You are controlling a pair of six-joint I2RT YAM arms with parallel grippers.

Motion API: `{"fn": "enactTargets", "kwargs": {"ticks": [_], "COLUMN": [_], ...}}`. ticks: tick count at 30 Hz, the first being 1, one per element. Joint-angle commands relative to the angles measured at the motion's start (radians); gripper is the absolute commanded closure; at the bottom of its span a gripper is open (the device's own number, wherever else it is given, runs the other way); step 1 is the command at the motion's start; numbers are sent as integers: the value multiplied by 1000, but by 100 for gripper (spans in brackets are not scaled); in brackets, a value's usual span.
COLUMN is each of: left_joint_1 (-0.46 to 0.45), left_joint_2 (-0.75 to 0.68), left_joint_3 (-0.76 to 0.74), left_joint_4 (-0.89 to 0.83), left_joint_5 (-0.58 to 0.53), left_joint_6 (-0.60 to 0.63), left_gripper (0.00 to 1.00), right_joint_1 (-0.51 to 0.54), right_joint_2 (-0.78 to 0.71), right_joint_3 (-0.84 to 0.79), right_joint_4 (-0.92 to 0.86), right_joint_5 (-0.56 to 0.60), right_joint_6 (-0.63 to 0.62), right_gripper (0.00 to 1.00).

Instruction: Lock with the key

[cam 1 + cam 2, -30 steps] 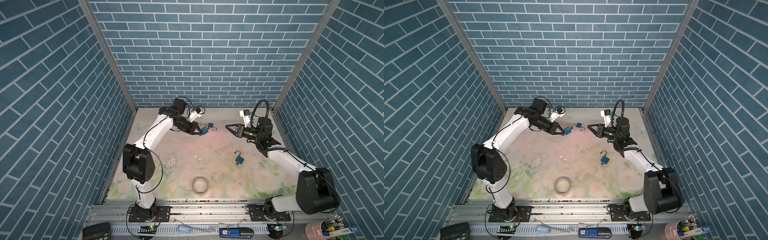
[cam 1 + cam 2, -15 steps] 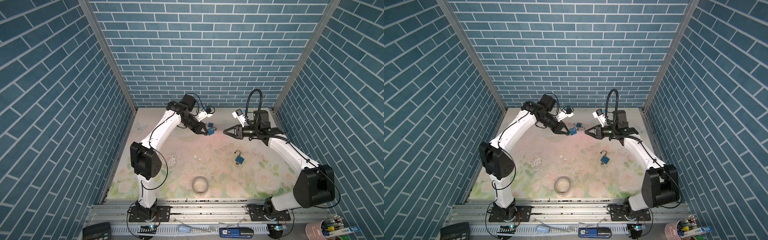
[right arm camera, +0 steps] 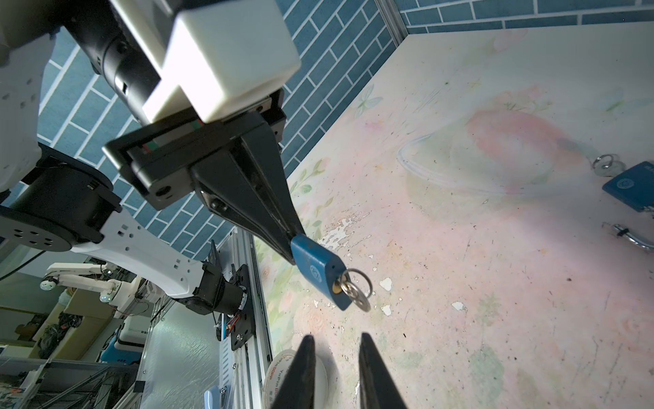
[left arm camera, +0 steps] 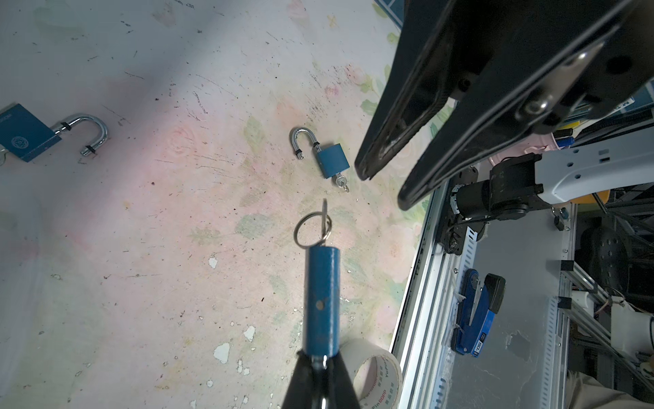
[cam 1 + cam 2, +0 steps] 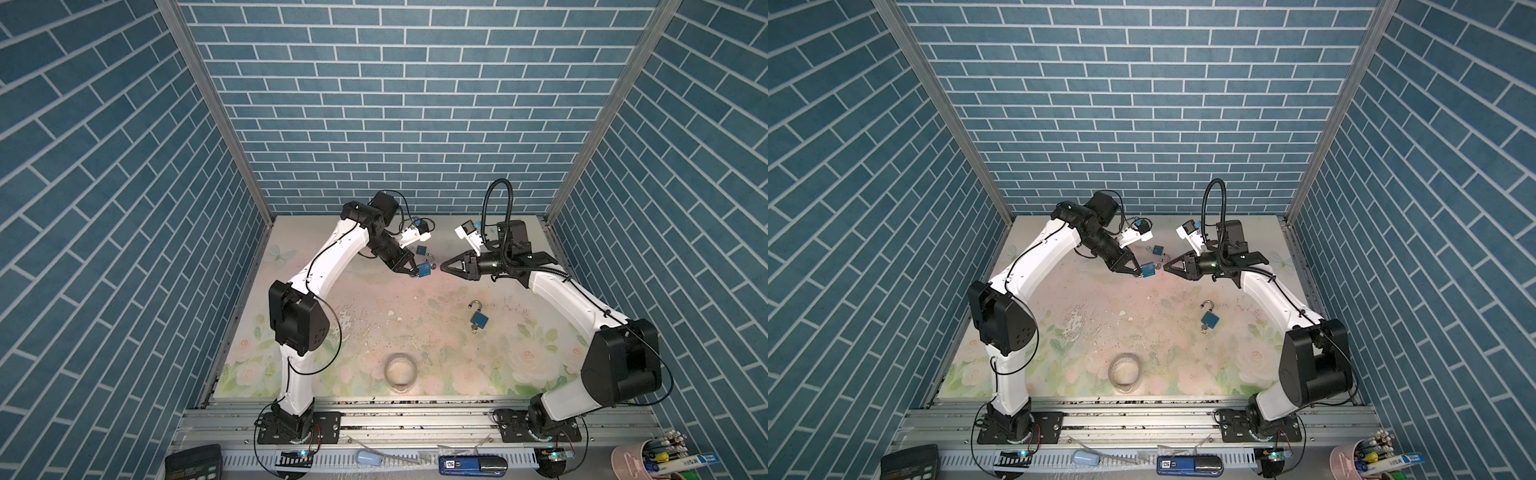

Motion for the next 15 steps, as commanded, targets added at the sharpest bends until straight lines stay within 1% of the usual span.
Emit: {"fn": "enactTargets", "kwargs": {"ticks": [1, 8, 15], "left_joint_1": [-8, -13, -18], "left_joint_2": [5, 2, 5], "left_joint_3": [32, 38, 44], "left_joint_4": [-7, -5, -5], "left_joint_5": [37, 45, 45], "left_joint_6": [27, 27, 24], "left_gripper": [100, 100, 100], "right_joint_1": [13, 19, 23], "right_joint_2": [27, 43, 51], "right_joint_3": [26, 29, 21], "right_joint_4": [27, 65, 130], "right_joint_5": [-15, -15, -49], "right_joint_6": [-60, -52, -19], "right_gripper": [78, 79, 79]}}
